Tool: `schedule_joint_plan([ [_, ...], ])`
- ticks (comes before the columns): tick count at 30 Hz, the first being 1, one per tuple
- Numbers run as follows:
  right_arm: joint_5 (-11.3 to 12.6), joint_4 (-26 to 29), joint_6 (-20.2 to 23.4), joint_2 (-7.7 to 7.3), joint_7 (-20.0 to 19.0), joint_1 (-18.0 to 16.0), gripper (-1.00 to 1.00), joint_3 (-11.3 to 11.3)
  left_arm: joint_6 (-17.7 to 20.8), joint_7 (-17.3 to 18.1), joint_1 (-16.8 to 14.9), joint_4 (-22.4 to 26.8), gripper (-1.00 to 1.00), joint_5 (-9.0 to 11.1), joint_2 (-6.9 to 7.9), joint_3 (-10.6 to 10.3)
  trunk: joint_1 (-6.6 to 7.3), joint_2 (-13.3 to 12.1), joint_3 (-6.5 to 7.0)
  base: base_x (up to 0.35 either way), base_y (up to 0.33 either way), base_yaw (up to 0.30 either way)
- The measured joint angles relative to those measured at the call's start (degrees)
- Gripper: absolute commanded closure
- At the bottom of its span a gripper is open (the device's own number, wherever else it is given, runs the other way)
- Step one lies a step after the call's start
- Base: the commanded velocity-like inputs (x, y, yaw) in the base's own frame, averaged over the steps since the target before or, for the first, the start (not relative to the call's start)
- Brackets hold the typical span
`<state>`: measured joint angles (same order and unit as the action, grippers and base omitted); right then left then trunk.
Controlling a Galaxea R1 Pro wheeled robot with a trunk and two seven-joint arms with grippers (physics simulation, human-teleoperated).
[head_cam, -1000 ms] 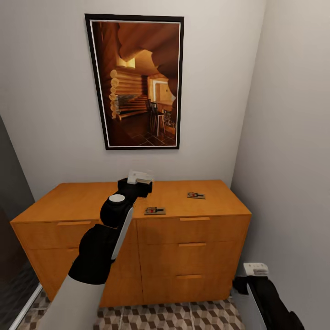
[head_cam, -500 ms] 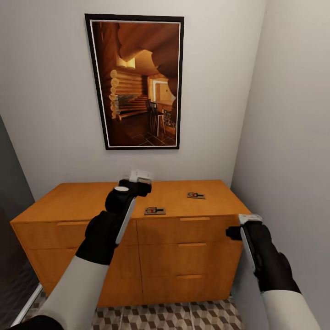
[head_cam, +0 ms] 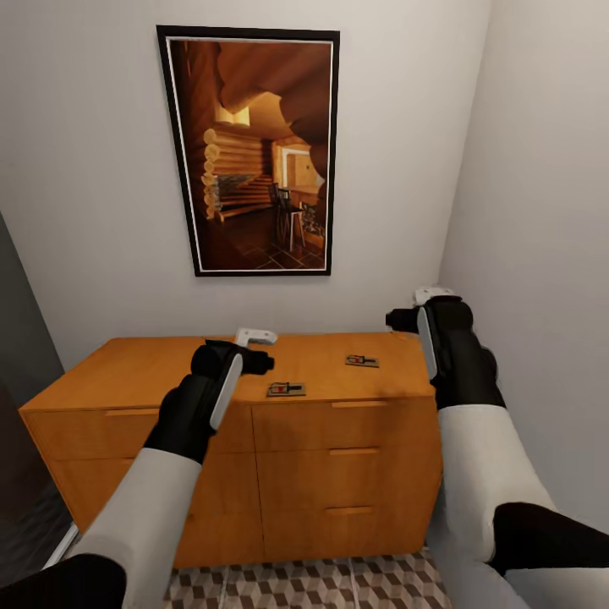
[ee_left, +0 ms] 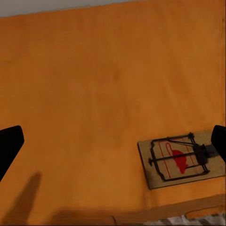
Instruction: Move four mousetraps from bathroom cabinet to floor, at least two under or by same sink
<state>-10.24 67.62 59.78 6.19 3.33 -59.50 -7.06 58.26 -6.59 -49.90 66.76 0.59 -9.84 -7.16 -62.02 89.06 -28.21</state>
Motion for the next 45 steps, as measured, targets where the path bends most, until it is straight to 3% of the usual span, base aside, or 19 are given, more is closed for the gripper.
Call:
schedule_joint_plan([
  [5, -0.08, -8.78, 0.01, 3.09, 1.3, -9.87, -1.0, 0.0, 1.28, 0.33, -0.57, 1.05, -1.0, 3.32, 0.37, 0.66, 0.0, 0.0, -0.01, 0.0, 0.0, 0.0],
  [12, -0.12, -17.27, 0.03, 3.74, 1.83, -13.96, -1.0, 0.08, 1.53, 0.4, -0.78, 2.1, -1.0, 4.67, 0.58, 0.84, 0.0, 0.0, -0.01, 0.0, 0.0, 0.0],
  [25, -0.23, -20.82, 0.04, 3.74, 1.6, -15.32, -1.0, 0.13, 1.53, 0.37, -0.85, 3.22, -1.0, 4.78, 0.3, 0.99, 0.01, 0.0, -0.01, 0.026, 0.0, 0.0],
  [45, -0.12, -21.52, 0.04, 3.74, 1.68, -15.41, -1.0, 0.49, 1.53, 0.22, -0.85, 4.87, -1.0, 4.33, 0.23, 0.77, 0.01, 0.0, -0.01, 0.258, 0.0, 0.0],
])
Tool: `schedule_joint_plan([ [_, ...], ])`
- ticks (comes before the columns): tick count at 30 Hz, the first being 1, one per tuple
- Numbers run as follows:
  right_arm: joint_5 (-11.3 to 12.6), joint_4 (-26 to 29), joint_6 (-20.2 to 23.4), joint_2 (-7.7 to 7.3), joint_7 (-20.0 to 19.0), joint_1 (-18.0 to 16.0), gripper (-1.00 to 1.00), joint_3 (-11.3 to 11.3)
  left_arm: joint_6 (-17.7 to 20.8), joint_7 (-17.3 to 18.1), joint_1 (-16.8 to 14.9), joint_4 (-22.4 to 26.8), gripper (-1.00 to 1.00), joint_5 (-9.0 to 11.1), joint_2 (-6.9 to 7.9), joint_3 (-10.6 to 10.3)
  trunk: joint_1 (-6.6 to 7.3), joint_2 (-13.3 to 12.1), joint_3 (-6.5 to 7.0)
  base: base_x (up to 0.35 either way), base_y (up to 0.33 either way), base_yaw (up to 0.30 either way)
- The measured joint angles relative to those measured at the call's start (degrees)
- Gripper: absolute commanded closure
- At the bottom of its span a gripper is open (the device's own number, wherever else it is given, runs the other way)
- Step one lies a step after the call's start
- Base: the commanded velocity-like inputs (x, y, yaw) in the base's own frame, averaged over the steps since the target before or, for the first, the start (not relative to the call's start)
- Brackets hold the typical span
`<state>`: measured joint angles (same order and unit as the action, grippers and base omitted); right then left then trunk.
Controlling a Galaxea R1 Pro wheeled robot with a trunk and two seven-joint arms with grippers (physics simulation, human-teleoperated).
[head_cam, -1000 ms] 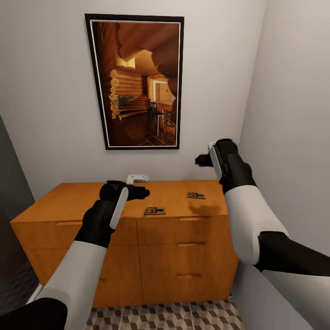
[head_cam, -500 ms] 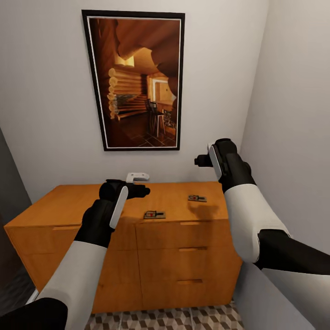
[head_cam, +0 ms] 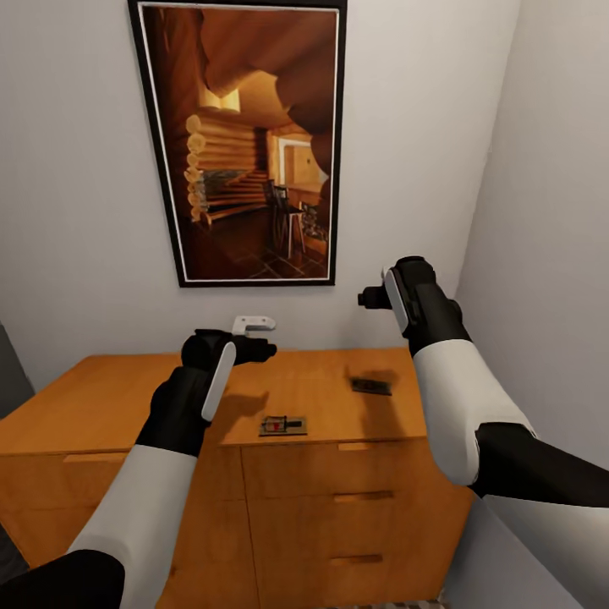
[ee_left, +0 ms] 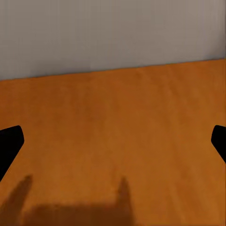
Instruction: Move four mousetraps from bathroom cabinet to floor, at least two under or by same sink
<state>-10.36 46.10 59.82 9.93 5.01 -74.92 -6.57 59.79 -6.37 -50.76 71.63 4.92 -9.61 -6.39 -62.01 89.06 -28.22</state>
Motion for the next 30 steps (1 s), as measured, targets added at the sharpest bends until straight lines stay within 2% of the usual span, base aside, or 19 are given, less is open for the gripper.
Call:
schedule_joint_plan([
  [12, 0.35, -2.36, 0.01, 0.0, -0.19, 0.0, -1.0, 0.03, 0.0, 0.0, 0.0, 0.58, -1.0, 0.35, -0.05, -0.19, -0.02, 0.0, 0.0, 0.039, 0.0, 0.0],
  [21, 0.42, -8.28, 0.02, -0.01, -0.33, 0.0, -1.0, -0.1, 0.0, 0.0, 0.0, 0.57, -1.0, 0.46, -0.06, -0.3, -0.02, 0.0, 0.0, 0.004, 0.0, 0.0],
  [30, 0.93, -11.45, 0.01, -0.02, -0.36, 0.0, -1.0, -0.17, 0.0, 0.0, 0.0, 0.63, -1.0, 0.37, -0.06, -0.33, -0.02, 0.0, 0.0, 0.0, 0.0, 0.0],
])
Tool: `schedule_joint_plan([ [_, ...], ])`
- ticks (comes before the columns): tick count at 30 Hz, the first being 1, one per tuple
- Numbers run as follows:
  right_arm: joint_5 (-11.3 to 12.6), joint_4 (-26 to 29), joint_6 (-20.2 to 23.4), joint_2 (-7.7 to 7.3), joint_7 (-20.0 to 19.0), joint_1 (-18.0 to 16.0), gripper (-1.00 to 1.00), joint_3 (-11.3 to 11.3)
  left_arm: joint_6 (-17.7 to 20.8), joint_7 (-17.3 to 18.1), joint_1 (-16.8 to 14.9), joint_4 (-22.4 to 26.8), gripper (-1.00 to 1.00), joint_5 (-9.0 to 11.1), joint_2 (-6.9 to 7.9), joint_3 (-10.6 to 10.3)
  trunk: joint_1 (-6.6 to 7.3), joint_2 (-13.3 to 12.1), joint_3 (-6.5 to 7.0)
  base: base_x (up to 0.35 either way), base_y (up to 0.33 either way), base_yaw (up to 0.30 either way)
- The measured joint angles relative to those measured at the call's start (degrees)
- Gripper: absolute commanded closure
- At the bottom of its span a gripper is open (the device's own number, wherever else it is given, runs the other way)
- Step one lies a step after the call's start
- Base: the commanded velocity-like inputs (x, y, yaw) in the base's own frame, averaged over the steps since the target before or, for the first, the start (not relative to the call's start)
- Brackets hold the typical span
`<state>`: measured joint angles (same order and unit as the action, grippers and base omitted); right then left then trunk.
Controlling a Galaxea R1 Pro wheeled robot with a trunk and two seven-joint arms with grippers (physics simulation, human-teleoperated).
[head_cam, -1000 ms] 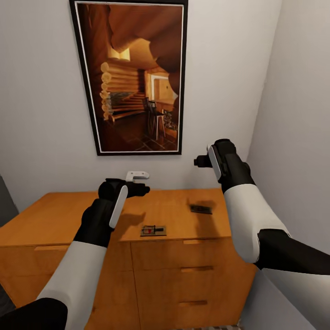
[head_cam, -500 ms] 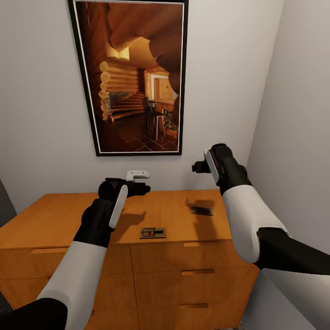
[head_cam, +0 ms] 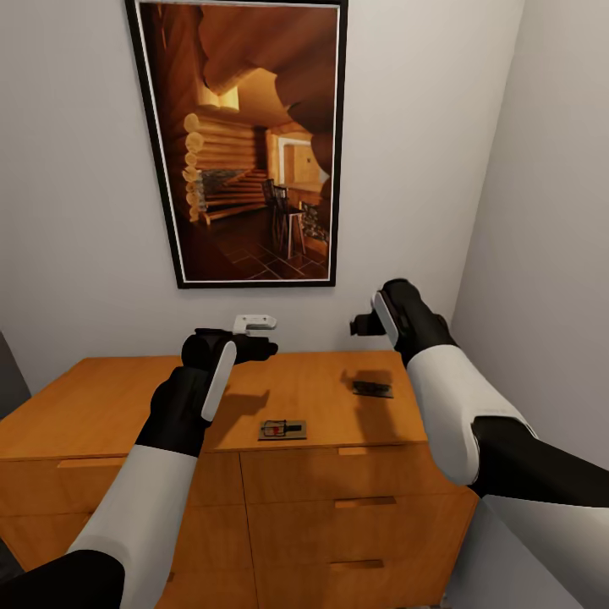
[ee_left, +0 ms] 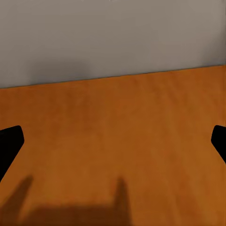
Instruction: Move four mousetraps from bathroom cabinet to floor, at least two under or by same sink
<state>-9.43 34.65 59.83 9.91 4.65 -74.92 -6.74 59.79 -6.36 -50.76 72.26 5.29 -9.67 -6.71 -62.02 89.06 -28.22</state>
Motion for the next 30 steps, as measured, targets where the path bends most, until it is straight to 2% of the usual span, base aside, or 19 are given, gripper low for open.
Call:
schedule_joint_plan([
  [13, 4.24, -4.25, -0.02, -0.01, 0.12, 0.0, -1.0, 0.09, 0.0, 0.0, 0.0, -0.08, -1.0, 0.01, 0.0, -0.07, 0.0, 0.0, 0.0, 0.0, 0.0, 0.0],
  [30, 4.91, -5.56, -0.02, -0.14, 0.09, 0.07, -1.0, 0.09, 0.0, 0.0, 0.0, -0.17, -1.0, 0.07, 0.05, -0.09, 0.0, 0.0, 0.0, 0.0, 0.0, 0.0],
])
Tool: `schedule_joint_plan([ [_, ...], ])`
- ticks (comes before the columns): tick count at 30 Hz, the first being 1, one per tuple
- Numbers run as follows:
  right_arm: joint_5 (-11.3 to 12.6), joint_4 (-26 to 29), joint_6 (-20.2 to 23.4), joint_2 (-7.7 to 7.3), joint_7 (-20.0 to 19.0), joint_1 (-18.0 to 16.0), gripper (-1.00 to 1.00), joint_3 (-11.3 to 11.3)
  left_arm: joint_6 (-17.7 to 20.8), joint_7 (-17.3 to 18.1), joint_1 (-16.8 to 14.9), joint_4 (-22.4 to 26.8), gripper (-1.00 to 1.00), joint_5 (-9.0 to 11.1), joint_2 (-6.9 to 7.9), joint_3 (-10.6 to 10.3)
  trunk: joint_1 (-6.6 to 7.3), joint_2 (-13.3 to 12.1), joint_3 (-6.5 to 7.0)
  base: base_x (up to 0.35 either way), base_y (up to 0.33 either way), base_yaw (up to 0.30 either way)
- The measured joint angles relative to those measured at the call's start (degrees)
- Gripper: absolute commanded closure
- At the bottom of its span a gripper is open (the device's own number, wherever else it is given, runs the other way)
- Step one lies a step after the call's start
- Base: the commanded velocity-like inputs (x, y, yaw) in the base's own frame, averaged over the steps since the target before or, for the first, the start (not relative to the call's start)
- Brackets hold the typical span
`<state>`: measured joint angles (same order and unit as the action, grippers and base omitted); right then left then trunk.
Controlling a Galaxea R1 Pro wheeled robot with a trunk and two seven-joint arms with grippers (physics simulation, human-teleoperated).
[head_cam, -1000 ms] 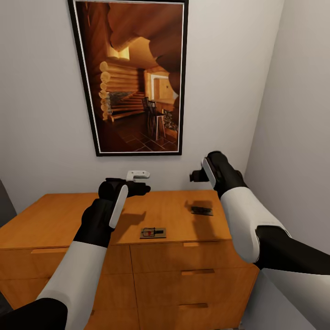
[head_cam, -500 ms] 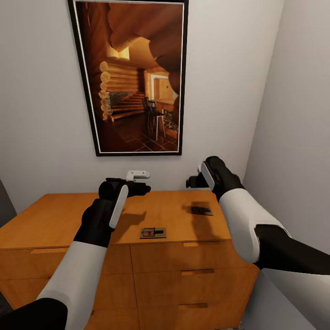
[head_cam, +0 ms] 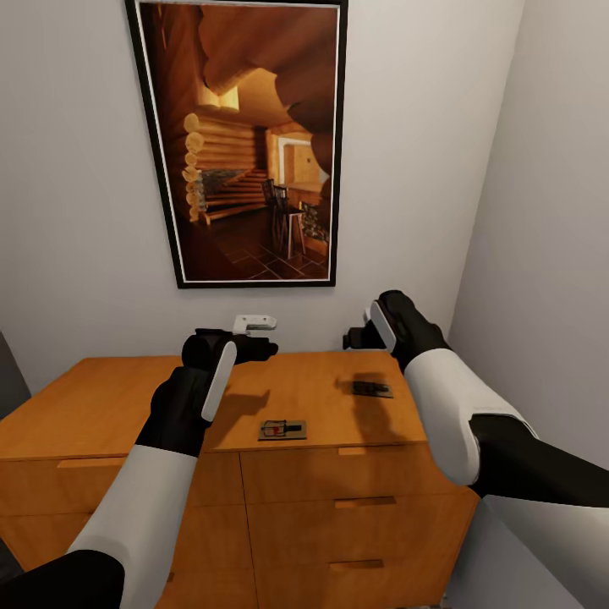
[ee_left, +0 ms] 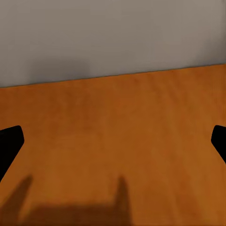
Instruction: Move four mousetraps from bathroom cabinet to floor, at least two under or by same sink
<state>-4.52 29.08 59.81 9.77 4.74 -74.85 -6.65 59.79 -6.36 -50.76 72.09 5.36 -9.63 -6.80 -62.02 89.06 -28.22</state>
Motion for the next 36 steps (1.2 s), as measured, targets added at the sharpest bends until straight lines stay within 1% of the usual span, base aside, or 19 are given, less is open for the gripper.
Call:
schedule_joint_plan([
  [4, -0.06, 0.01, 0.0, -0.46, 0.03, 0.01, -1.0, 0.0, 0.0, 0.0, 0.0, 0.01, -1.0, -0.05, -0.02, 0.0, 0.0, 0.0, 0.0, 0.0, 0.0, 0.0],
  [12, -0.05, 0.11, 0.0, -3.32, 0.05, 0.01, -1.0, 0.03, 0.0, 0.0, 0.0, 0.02, -1.0, -0.15, -0.04, -0.01, -0.01, 0.0, 0.0, -0.03, -0.012, 0.0],
  [16, -0.01, 0.12, 0.0, -4.07, 0.08, 0.01, -1.0, 0.01, 0.0, 0.0, 0.0, 0.02, -1.0, -0.18, -0.04, -0.01, -0.02, 0.0, 0.0, -0.17, -0.091, 0.0],
  [24, 0.03, 0.13, 0.0, -4.37, 0.09, 0.01, -1.0, 0.0, 0.0, 0.0, 0.0, -0.12, -1.0, -0.09, 0.0, -0.06, -0.01, 0.0, 0.0, -0.087, -0.043, 0.0],
  [36, 0.09, 0.06, 0.0, -3.87, 0.01, 0.02, -1.0, -0.03, 0.0, 0.0, 0.0, -0.33, -1.0, -0.05, 0.1, -0.09, 0.0, 0.0, 0.0, -0.012, -0.006, 0.0],
])
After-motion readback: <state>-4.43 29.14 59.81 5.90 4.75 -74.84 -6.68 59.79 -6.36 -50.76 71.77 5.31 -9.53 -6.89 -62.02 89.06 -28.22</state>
